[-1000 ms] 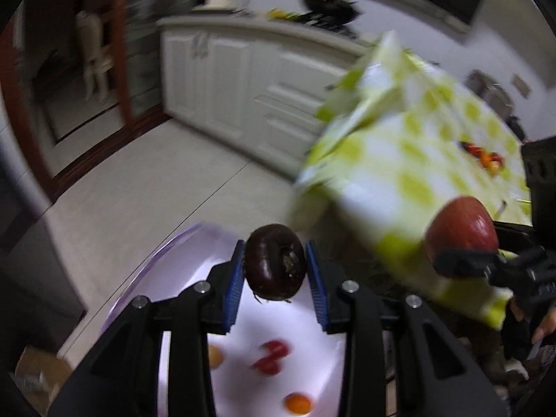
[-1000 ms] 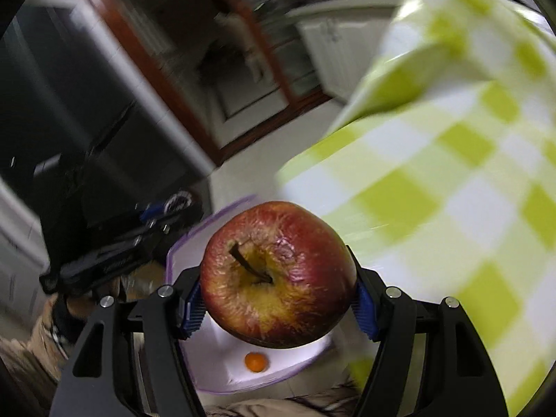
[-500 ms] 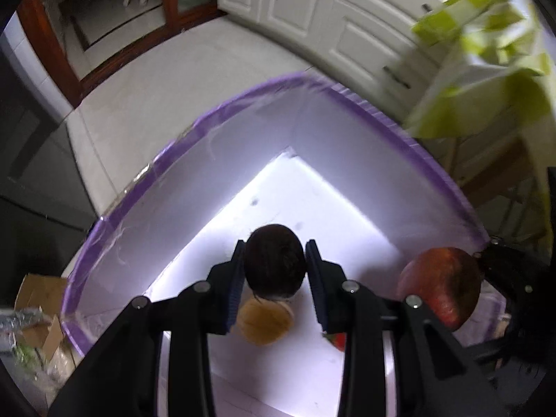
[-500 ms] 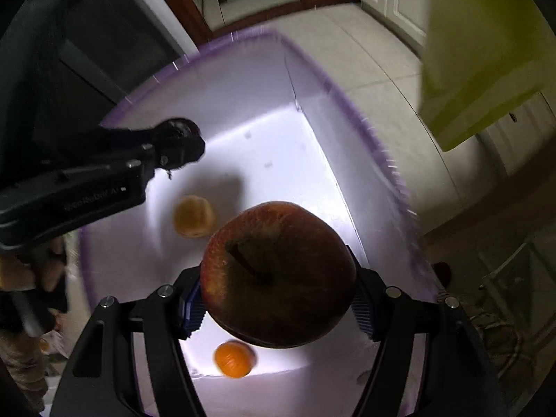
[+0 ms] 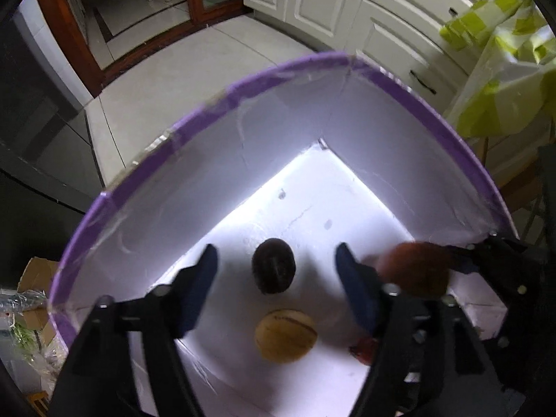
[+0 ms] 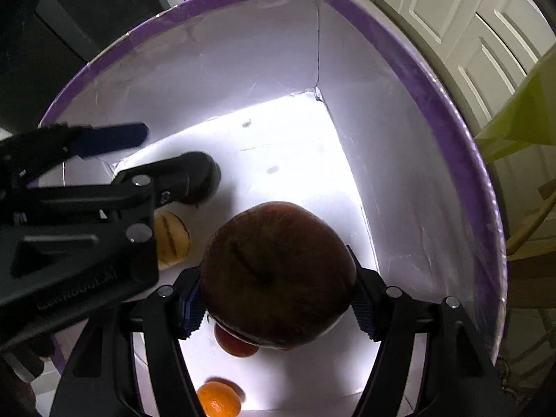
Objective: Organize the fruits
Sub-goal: 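Open both tools to drop the plum and apple into the box, then return both tools to the fruit row on the table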
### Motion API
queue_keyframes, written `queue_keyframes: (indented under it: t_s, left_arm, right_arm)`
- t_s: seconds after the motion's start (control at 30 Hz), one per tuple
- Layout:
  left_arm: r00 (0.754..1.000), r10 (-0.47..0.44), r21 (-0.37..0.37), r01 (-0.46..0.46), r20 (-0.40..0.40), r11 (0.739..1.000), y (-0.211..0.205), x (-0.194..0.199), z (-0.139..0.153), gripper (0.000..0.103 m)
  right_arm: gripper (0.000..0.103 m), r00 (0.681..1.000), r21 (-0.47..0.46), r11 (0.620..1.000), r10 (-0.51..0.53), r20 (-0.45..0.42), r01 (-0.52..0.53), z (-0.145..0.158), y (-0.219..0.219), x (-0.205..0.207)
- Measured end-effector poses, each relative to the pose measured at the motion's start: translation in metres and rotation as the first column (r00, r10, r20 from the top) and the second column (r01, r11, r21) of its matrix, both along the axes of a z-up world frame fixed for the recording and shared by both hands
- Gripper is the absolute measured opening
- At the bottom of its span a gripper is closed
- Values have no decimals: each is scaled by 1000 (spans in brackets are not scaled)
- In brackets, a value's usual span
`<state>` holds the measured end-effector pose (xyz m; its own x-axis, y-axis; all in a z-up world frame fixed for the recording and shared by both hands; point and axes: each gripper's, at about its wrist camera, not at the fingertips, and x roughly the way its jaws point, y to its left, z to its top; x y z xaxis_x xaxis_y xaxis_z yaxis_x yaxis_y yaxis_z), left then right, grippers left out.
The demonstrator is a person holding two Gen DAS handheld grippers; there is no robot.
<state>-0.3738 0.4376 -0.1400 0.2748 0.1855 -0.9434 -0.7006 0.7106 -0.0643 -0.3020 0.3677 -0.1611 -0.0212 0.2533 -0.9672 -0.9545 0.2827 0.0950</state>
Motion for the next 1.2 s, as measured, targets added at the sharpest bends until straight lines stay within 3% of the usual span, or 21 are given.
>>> queue_keyframes:
  t_s: [0.07, 0.1, 0.17, 0.2, 0.27, 0.37, 0.5, 0.6, 0.67, 0.77, 0.87, 0.9, 0.97, 1.03, 1.1, 1.2]
  left_arm:
    - [999, 18, 20, -19, 30, 1000, 1, -5, 7, 79]
    - [998, 29, 26, -30, 49, 999, 1, -9, 12, 79]
    - [996, 42, 35, -45, 73, 998, 1, -14, 19, 80]
    - [994, 50, 42, -54, 94, 998, 1, -19, 25, 80]
    - [989, 63, 55, -70, 132, 996, 3, -26, 38, 80]
    - [974, 81, 81, -100, 212, 992, 7, -37, 63, 82]
    - [953, 71, 106, -107, 293, 989, 6, -37, 96, 83]
    - [928, 35, 132, -91, 371, 987, -9, -26, 132, 84]
    - [912, -13, 162, -59, 410, 985, -25, -11, 155, 89]
    - [874, -138, 220, 37, 467, 975, -63, 22, 194, 98]
    - [819, -302, 274, 185, 488, 944, -115, 70, 222, 102]
    - [793, -368, 285, 255, 485, 924, -136, 90, 229, 102]
    - [756, -452, 272, 362, 474, 892, -167, 128, 234, 102]
    - [713, -500, 215, 457, 492, 863, -198, 169, 240, 102]
    - [670, -536, 196, 516, 514, 834, -228, 206, 247, 102]
    - [631, -620, 240, 584, 467, 775, -284, 261, 247, 102]
  right_arm:
    - [74, 1000, 17, 1000, 2, -20, -2, 7, -5, 4]
    - [75, 1000, 31, 999, 9, -10, -9, 17, -10, 4]
    - [87, 999, 82, 997, 11, 50, -15, 42, -18, 5]
    - [87, 999, 111, 994, 9, 51, -14, 54, -26, 7]
    - [87, 1000, 186, 983, 3, -7, -2, 84, -48, 16]
    - [87, 993, 351, 935, -13, -118, 54, 140, -87, 44]
    - [88, 989, 569, 811, -75, -127, 135, 226, -160, 83]
    - [88, 980, 686, 700, -158, -119, 196, 276, -237, 106]
    - [88, 965, 728, 649, -252, -69, 221, 294, -282, 119]
    - [88, 885, 735, 607, -466, 20, 303, 311, -354, 140]
    - [88, 756, 721, 527, -655, 6, 450, 302, -425, 176]
    - [88, 696, 708, 490, -718, -3, 509, 296, -448, 186]
    - [88, 585, 682, 402, -810, -46, 611, 278, -490, 202]
    - [88, 513, 657, 340, -854, -84, 673, 262, -527, 213]
    - [88, 462, 638, 305, -882, -91, 708, 244, -553, 215]
    - [88, 414, 623, 290, -908, -60, 727, 220, -574, 218]
